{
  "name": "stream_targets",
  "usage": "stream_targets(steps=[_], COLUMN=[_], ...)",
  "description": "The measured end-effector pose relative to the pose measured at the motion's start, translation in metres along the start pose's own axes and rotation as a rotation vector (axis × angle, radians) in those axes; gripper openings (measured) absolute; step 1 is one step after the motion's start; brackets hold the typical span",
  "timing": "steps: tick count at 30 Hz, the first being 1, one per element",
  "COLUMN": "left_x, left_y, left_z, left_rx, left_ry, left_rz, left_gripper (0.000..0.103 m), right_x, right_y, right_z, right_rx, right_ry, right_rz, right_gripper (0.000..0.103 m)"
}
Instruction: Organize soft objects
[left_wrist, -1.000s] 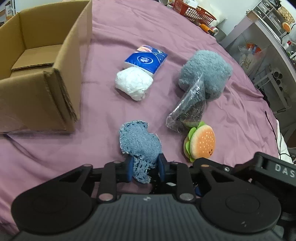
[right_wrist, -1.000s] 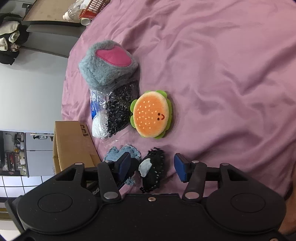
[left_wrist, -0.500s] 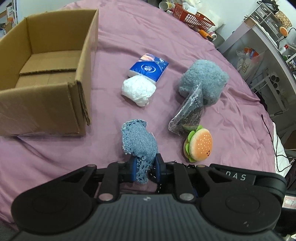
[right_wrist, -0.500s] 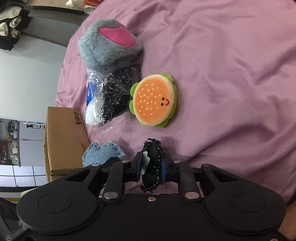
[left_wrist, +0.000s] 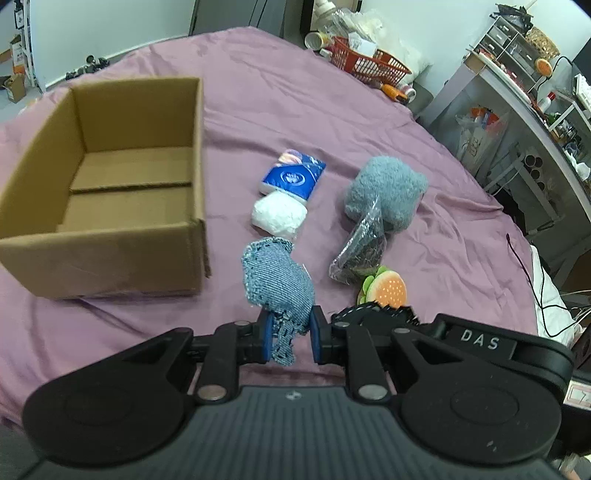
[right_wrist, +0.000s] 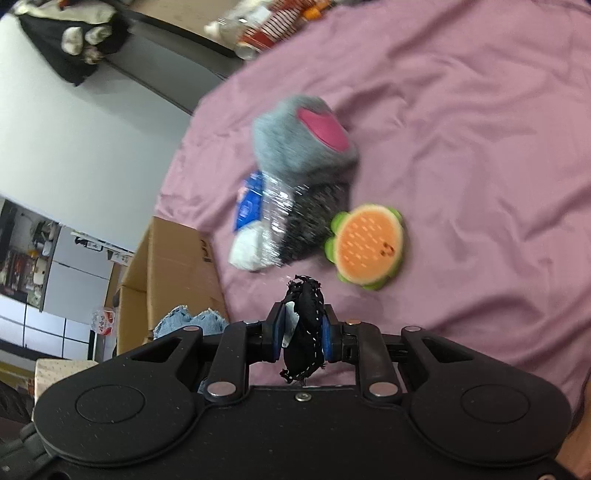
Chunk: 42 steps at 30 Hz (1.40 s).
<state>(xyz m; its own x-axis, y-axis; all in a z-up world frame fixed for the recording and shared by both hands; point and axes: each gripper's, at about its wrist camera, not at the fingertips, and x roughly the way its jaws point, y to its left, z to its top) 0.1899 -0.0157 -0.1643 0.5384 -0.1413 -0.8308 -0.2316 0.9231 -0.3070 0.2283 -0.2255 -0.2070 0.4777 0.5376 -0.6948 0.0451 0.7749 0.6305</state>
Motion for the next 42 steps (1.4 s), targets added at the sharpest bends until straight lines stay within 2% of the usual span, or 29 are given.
stream_targets(steps=[8,20,33,42], left_x=[-0.036,-0.07,-0.085,-0.076], left_y=[0.007,0.033,0.08,0.106], left_z=[0.011,0.031,0.054,0.064], left_rx=[0.027,0.031,-0.021,-0.065], left_ry=[-0.071,-0.142,-0.196,-0.194], left_rz=[0.014,0.043,0.086,0.09], left_gripper=[0.019,0.019,0.019,0.019], right_x=[-0.011,-0.024,-0.017,0.003], right_y=[0.03,0.076,0.118,0.154], right_z=[0.001,0.001,0.003,0.001], right_rx=[-0.11,-0.25,-0.352,-0.379], right_ry=[-0.068,-0.171,-0.195,-0.188], right_rz=[0.03,0.068,0.101,0.131], right_gripper=[0.02,0.02,0.02,0.02])
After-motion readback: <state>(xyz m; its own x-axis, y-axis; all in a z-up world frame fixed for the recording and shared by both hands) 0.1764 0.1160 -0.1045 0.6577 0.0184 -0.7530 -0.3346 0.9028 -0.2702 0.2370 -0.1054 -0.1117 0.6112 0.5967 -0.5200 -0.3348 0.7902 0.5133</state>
